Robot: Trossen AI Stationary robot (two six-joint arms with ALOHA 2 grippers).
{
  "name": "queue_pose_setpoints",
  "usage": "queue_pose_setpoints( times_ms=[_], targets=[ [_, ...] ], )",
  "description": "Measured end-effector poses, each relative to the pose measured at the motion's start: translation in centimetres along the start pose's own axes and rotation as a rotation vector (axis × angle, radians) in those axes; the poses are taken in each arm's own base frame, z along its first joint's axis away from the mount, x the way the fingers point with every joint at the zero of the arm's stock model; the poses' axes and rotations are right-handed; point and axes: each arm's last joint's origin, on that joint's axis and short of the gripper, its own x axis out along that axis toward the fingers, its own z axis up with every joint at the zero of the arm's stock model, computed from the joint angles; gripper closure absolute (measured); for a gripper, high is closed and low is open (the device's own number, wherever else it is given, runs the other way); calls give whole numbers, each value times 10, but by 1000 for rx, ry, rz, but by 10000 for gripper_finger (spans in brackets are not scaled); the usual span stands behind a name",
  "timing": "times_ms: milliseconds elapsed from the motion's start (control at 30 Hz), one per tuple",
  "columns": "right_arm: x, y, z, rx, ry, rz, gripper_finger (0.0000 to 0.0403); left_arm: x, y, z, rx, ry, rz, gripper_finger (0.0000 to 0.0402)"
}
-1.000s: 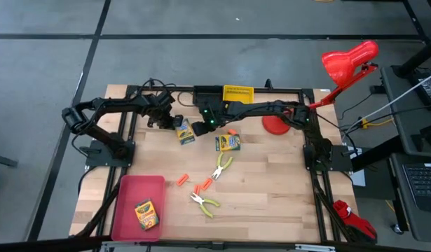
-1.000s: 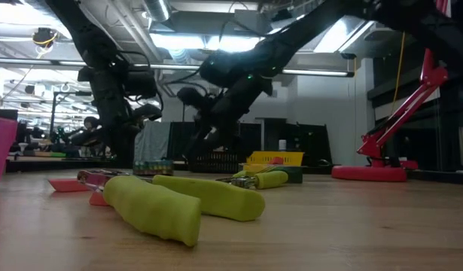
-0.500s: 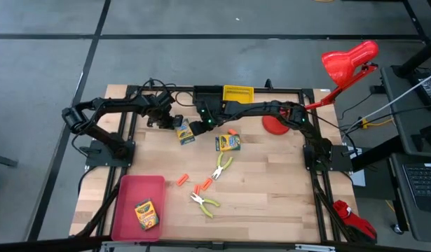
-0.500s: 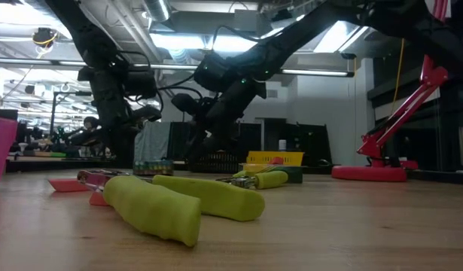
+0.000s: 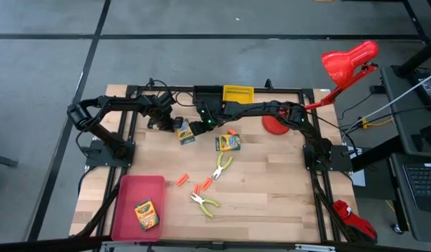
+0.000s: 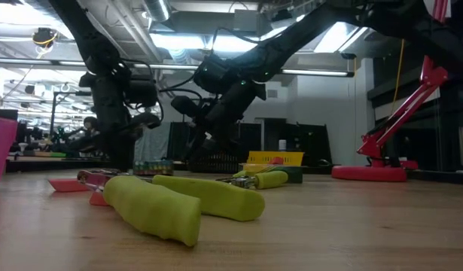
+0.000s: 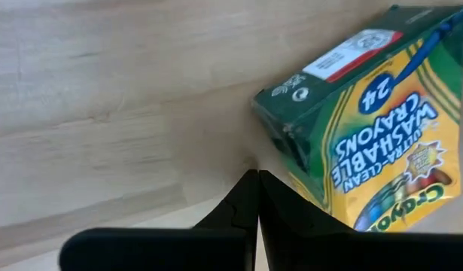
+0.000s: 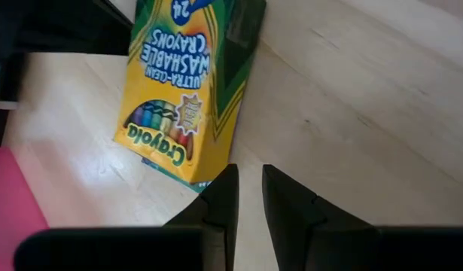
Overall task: Pick & Place School Supplies
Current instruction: Put the crayon box into the red bin
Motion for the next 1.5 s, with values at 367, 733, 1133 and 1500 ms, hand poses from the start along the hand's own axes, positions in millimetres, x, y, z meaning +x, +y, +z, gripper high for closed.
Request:
queue_pose_setpoints(
  times_ms=[367, 733, 1133, 1500],
  targets=[
    [7, -1, -2, 0, -3, -3, 340, 4, -9, -9, 26, 50, -31, 400],
    [27, 7, -16, -17, 36, 75, 340, 8, -20, -17, 26, 31, -38, 399],
    [21, 42, -47, -68, 177, 200, 340, -10, -39, -50, 89, 99, -116, 400],
    [-43, 113, -84, -184, 136, 310, 362, -68, -50, -124, 57, 152, -254, 400]
  ],
)
